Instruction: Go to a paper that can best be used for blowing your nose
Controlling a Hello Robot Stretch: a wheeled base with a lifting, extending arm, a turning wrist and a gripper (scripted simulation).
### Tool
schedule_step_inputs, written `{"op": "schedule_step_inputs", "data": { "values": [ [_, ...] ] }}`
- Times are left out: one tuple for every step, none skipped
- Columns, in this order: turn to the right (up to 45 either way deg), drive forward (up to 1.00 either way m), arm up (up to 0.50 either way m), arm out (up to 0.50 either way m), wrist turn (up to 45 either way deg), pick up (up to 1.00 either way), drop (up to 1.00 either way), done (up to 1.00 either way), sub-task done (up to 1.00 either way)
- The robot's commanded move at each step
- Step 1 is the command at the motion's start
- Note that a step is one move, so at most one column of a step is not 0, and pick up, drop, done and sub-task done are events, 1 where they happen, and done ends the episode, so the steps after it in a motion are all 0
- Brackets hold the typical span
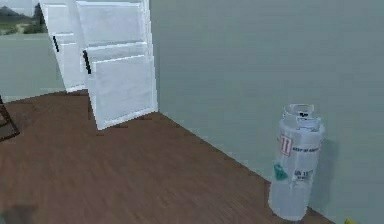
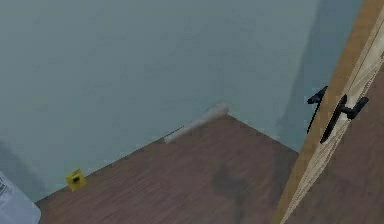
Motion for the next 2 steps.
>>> {"op": "schedule_step_inputs", "data": {
  "values": [
    [6.0,0.0,0.0,0.0,0.0,0.0,0.0,0.0,0.0],
    [0.0,0.1,0.0,0.0,0.0,0.0,0.0,0.0,0.0]
  ]
}}
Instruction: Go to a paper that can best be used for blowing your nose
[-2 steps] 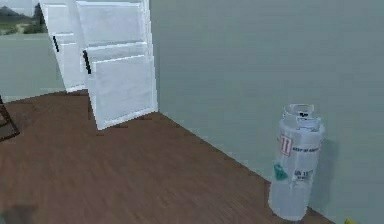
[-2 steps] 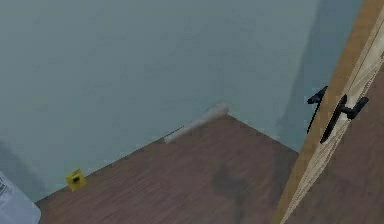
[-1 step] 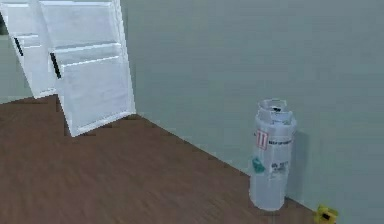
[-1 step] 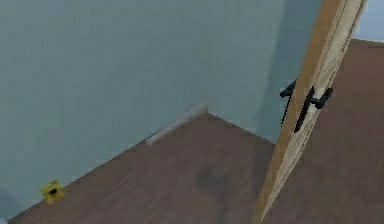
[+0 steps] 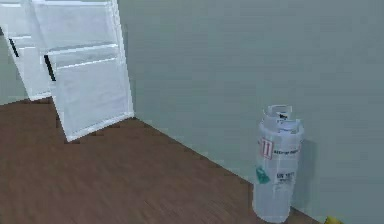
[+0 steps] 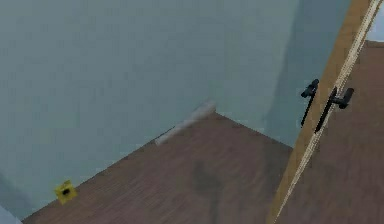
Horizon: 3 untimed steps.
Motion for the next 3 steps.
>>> {"op": "schedule_step_inputs", "data": {
  "values": [
    [-45.0,0.0,0.0,0.0,0.0,0.0,0.0,0.0,0.0],
    [0.0,1.0,0.0,0.0,0.0,0.0,0.0,0.0,0.0],
    [-3.0,0.0,0.0,0.0,0.0,0.0,0.0,0.0,0.0]
  ]
}}
